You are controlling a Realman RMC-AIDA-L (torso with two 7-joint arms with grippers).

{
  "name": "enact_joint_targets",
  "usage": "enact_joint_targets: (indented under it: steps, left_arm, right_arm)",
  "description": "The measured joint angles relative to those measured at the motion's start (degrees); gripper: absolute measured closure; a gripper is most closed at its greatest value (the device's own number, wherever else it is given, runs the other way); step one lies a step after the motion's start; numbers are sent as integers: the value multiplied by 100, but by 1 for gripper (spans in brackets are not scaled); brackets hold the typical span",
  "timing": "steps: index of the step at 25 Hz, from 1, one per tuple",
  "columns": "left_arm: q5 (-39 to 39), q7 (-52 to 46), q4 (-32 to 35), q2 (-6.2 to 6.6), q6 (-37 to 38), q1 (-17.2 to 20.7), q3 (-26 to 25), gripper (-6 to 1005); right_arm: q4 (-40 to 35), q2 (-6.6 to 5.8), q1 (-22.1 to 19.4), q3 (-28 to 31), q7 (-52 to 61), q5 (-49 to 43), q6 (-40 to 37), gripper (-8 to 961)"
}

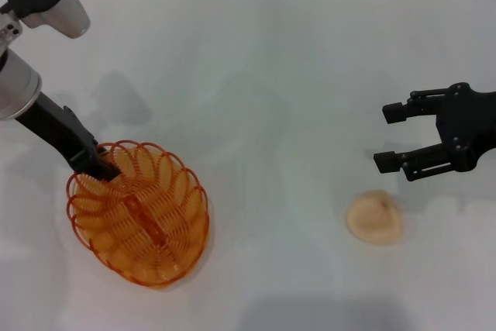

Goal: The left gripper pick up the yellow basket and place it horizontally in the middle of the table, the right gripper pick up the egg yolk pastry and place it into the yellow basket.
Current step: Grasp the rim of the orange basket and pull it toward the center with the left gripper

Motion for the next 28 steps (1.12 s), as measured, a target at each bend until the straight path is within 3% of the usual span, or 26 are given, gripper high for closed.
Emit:
enact_joint_targets:
  steps: [28]
  left_arm:
    - [198,-209,92,-16,-148,9,36,865]
  right_arm:
    - [-44,0,4,-9,9,0,0,112]
